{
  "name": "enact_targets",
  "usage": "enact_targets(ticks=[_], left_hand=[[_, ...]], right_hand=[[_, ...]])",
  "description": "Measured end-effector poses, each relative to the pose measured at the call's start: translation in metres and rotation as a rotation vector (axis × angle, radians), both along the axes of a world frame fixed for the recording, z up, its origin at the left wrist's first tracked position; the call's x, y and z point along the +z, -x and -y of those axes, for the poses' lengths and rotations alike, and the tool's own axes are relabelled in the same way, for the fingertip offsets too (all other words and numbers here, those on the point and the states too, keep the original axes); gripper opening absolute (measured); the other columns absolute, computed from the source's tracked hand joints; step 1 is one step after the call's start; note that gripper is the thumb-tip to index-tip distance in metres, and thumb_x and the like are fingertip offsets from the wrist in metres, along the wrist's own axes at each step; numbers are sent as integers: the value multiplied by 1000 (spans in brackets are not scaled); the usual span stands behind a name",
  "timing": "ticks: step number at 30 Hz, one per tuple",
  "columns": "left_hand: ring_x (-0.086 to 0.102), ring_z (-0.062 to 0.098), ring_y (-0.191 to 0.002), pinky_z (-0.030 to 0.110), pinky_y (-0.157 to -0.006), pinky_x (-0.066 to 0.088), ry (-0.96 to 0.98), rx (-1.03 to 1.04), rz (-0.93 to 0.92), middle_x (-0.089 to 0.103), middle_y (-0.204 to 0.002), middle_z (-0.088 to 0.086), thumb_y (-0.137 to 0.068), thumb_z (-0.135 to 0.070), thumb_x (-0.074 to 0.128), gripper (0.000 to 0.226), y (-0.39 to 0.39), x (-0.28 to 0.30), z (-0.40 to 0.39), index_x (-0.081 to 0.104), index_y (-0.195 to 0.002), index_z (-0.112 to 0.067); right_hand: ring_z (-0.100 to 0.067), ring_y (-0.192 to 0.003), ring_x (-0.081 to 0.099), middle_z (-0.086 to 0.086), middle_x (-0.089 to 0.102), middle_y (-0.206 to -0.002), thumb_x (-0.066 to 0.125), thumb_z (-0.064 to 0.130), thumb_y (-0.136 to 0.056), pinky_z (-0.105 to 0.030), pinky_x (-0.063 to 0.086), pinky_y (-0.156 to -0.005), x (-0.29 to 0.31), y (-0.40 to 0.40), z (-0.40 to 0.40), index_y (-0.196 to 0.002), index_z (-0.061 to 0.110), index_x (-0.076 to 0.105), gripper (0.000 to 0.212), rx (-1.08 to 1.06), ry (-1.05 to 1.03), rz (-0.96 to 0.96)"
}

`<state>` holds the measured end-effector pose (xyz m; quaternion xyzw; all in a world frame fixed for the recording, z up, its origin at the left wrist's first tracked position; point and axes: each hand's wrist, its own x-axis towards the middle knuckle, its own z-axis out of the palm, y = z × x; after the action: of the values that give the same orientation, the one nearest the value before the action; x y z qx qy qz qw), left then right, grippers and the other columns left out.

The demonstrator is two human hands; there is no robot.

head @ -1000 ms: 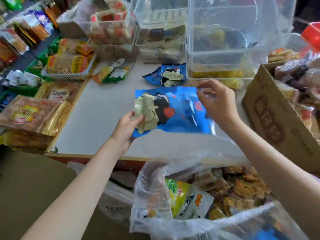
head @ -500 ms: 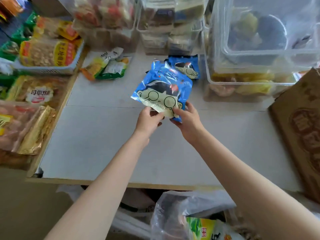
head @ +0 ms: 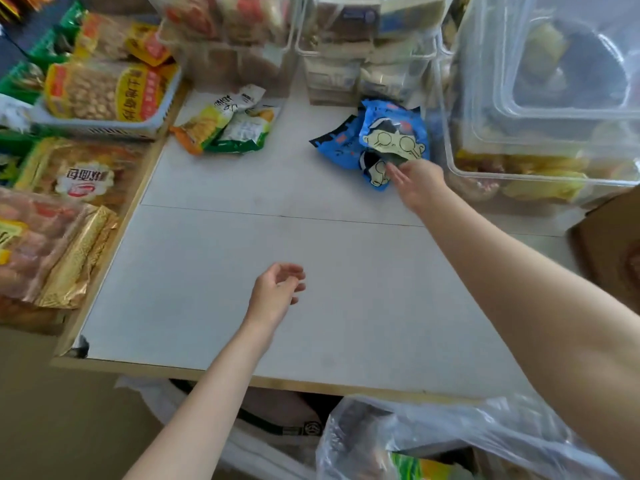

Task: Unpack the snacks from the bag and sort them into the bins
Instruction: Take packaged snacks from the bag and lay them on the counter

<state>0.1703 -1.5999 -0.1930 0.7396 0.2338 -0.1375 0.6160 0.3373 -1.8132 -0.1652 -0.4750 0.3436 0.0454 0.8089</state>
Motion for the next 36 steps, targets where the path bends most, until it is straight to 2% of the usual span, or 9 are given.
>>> enact_targets(ticks=[3,12,15,18,20,23,29,33,36], left_hand=[[61,9,-78,21,-68,45,-28,-73,14,63,-89,-2,-94,2,42,27,19,4,6,56,-85,-19],[58,-3,-91,9,-79,43,-334,-542,276,62,-93,-19,-92,-7,52,25,105,42,44,59,-88,-30],[57,6,-100,27,-91,42,-472,-819,400,58,-100,-14,-88,-23,60,10,148,37,59,65,-97,-23],[46,9,-122,29,-101,28,-609,-1025,344,53,-124,-12,-79,-52,56,41,179,31,75,62,-110,-27],[32,6,-134,23,-102,18,-703,-1099,259,41,-141,-14,-61,-73,39,75,197,33,84,54,-122,-33],[20,8,-140,31,-113,12,-720,-1146,188,28,-150,-13,-44,-85,27,100,223,40,91,46,-130,-36],[15,10,-142,39,-117,8,-693,-1204,152,26,-151,-14,-25,-105,11,124,265,52,106,44,-128,-42],[12,9,-143,39,-118,7,-692,-1234,179,26,-152,-11,-31,-102,23,122,280,59,122,44,-131,-37],[22,10,-140,37,-116,16,-639,-1253,188,36,-147,-10,-60,-83,48,88,289,71,139,44,-132,-34]], right_hand=[[-35,-113,56,-27,44,-136,19,-6,-99,-31,52,-88,13,46,12,-139,-6,28,42,134,-25,39],[-17,-62,67,-14,65,-94,46,-7,-92,-25,57,-60,72,246,90,-109,11,51,25,618,511,161],[-6,-76,66,0,67,-96,53,1,-91,-19,53,-70,68,308,116,-102,29,56,29,964,991,404],[-15,-102,60,0,62,-116,58,28,-87,-34,51,-87,53,361,138,-119,29,54,32,1208,1392,573],[-30,-132,37,-1,37,-145,52,53,-86,-54,36,-105,42,383,154,-137,38,33,57,1390,1555,422],[-30,-145,-4,7,-3,-157,43,62,-85,-53,6,-114,27,391,201,-147,40,8,75,1517,1710,14],[-35,-136,27,-19,30,-148,54,23,-92,-43,28,-110,15,375,263,-138,9,42,50,1316,1808,-118],[-27,-141,20,-9,23,-153,63,32,-87,-38,20,-114,43,412,204,-145,20,32,67,1355,1737,513],[-19,-137,28,2,28,-150,55,45,-90,-39,22,-113,59,458,194,-145,31,27,64,1546,1765,488]])
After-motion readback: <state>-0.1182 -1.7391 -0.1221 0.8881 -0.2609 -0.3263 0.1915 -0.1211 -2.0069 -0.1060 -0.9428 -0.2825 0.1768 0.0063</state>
